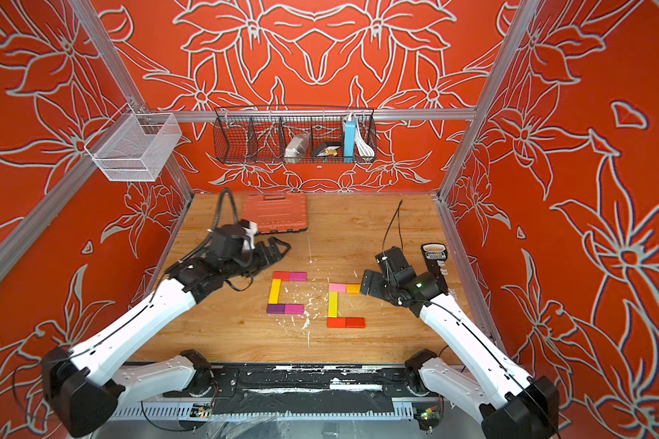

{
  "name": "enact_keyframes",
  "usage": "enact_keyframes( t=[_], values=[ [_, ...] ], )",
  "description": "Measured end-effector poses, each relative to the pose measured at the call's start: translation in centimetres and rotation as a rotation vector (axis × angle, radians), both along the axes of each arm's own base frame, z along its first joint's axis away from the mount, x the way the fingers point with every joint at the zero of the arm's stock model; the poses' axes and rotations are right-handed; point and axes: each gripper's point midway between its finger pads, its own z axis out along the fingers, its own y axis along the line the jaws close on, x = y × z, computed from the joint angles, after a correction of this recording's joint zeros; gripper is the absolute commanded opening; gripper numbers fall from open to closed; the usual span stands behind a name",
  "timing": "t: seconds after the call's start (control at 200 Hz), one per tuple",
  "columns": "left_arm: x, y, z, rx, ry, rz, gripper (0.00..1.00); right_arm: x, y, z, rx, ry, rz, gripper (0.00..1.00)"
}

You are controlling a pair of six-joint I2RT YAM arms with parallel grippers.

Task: Assemble the letter c with building blocks
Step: Reset both arms

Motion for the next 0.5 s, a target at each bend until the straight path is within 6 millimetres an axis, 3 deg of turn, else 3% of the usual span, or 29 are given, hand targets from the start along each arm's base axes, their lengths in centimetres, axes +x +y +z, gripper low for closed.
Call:
enact_keyframes(
  t=[0.13,0.265,0.365,0.5],
  values=[
    [-0.1,6.5,1.9,0.179,-0.190,0.156,0.99,3.1,-2.4,2.9,-0.095,-0.116,-0.087,0.98],
    [0.3,11.7,1.7,0.339,-0.299,0.294,0.99,5.8,-5.7,5.1,-0.239,-0.294,-0.182,0.98],
    [0.8,15.2,0.4,0.461,-0.310,0.379,0.99,7.2,-8.2,5.6,-0.380,-0.427,-0.230,0.98],
    [1.6,17.9,-3.4,0.638,-0.263,0.402,0.99,8.2,-11.9,3.8,-0.546,-0.449,-0.277,0.98]
  ],
)
